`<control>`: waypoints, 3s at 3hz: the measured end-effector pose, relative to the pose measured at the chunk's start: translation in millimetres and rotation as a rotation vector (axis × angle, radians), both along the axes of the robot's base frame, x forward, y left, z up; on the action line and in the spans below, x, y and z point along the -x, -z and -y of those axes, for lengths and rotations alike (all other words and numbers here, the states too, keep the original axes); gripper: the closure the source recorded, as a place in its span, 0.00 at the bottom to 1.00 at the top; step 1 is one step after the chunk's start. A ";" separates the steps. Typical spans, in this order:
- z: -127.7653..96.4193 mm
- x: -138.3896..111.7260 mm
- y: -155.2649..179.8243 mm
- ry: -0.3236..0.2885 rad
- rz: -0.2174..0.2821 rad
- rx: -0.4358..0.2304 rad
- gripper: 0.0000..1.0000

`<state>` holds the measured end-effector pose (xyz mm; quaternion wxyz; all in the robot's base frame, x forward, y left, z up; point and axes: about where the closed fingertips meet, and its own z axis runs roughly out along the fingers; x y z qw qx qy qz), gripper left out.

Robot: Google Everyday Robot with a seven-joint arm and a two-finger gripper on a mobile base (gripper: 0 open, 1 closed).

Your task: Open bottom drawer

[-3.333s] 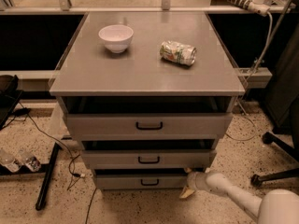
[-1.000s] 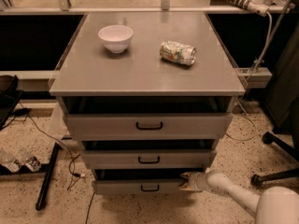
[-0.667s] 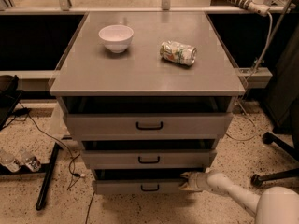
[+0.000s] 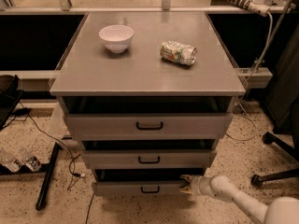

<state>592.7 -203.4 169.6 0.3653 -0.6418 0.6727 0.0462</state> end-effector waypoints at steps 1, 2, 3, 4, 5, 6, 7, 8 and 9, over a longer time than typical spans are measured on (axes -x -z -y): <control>11.8 37.4 3.5 -0.003 -0.029 -0.035 0.38; 11.7 37.7 0.9 -0.003 -0.029 -0.035 0.62; 20.5 71.6 4.2 0.000 -0.053 -0.049 0.85; 20.0 72.8 -2.9 0.000 -0.053 -0.049 1.00; 19.9 72.8 -2.9 0.000 -0.053 -0.049 0.81; 19.9 72.8 -2.9 0.000 -0.053 -0.049 0.59; 19.9 72.8 -2.8 0.000 -0.053 -0.049 0.34; 23.2 77.2 -0.5 0.000 -0.066 -0.055 0.31; 33.7 93.5 7.8 0.011 -0.085 -0.064 0.52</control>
Offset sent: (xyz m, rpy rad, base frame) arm -0.2300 -0.0744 -0.0343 0.1348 0.2053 -0.0101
